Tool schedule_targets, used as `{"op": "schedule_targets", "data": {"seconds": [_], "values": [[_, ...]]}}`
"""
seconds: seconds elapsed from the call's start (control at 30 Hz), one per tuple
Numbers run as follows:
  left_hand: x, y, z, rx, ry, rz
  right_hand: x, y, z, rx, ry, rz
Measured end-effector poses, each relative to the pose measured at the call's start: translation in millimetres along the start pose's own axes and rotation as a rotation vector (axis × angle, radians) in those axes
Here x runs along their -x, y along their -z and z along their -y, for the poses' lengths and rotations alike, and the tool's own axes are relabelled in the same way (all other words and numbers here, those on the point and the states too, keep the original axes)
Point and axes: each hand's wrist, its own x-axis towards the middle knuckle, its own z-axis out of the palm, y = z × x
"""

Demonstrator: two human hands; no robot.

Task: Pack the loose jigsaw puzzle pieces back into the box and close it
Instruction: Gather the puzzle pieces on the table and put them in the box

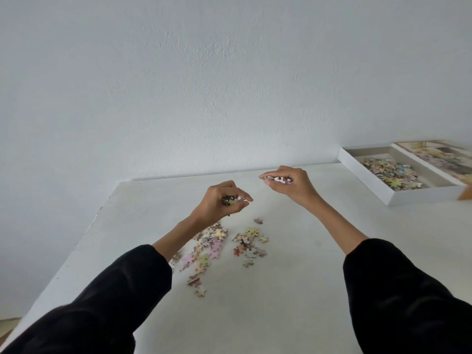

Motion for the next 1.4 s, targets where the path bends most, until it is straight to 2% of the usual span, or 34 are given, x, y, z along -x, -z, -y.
{"op": "schedule_targets", "data": {"seconds": [0.2, 0.5, 0.8, 1.03, 1.17, 1.23, 1.4], "values": [[-67, -53, -24, 0.030, 0.023, -0.031, -21, 86, -42, 0.036, 0.055, -0.004], [-172, -169, -66, 0.065, 0.056, 0.029, -41, 223, -112, 0.126, 0.041, -0.022], [-265, -257, -102, 0.053, -0.082, 0.110, -44, 319, -177, 0.180, 0.013, -0.088], [-304, -322, -109, 0.069, -0.144, 0.196, -43, 359, -221, 0.170, -0.048, -0.102], [-309, -349, -100, 0.044, -0.128, 0.252, -43, 364, -246, 0.215, -0.098, -0.048], [-308, -359, -92, -0.032, -0.096, 0.284, -42, 362, -257, 0.238, -0.129, -0.019], [-299, -373, -75, -0.397, 0.006, 0.359, -33, 349, -279, 0.326, -0.207, 0.115]]}}
